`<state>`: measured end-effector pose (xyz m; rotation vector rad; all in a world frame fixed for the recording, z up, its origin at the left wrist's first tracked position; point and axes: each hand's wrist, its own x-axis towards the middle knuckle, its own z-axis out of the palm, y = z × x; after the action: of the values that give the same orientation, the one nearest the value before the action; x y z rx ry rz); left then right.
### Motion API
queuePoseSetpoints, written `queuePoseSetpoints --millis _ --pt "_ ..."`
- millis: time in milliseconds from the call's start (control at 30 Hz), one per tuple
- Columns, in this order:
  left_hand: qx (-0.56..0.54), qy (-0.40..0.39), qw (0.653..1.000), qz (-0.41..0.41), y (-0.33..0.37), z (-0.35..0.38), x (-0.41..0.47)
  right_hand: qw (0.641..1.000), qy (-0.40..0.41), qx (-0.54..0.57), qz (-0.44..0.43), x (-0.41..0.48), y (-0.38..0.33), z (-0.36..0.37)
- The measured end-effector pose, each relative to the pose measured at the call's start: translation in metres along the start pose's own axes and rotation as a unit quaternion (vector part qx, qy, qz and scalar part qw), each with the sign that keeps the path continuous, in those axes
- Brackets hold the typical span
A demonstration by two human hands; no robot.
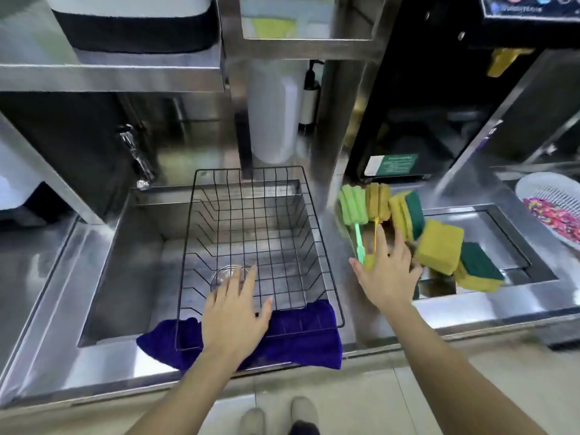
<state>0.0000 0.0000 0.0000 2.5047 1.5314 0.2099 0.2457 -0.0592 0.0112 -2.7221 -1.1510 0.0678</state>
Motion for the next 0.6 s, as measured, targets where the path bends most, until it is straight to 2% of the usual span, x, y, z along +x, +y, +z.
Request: queuePoseSetpoints --millis 33,133,300,467,600 --pt "0.004 -0.018 1.0 -0.006 0.0 0.002 -0.001 0.999 -0.024 -0.004 0.025 -0.002 0.002 0.001" --pt "0.022 -0.017 1.0 -0.012 0.003 0.002 -0.007 0.998 -0.03 -0.015 0.051 -0.005 0.009 0.012" --pt "0.015 -0.102 0.993 -0.052 0.005 0.006 -0.005 0.995 -0.058 -0.024 0.072 0.002 0.005 0.014" --pt "0.003 -0.123 0.991 -0.06 0.003 0.008 -0.004 0.989 -0.12 -0.072 0.049 0.006 0.002 0.009" --pt "-0.006 -0.13 0.989 -0.067 0.003 0.007 -0.004 0.984 -0.169 0.004 0.056 0.017 -0.006 -0.031"
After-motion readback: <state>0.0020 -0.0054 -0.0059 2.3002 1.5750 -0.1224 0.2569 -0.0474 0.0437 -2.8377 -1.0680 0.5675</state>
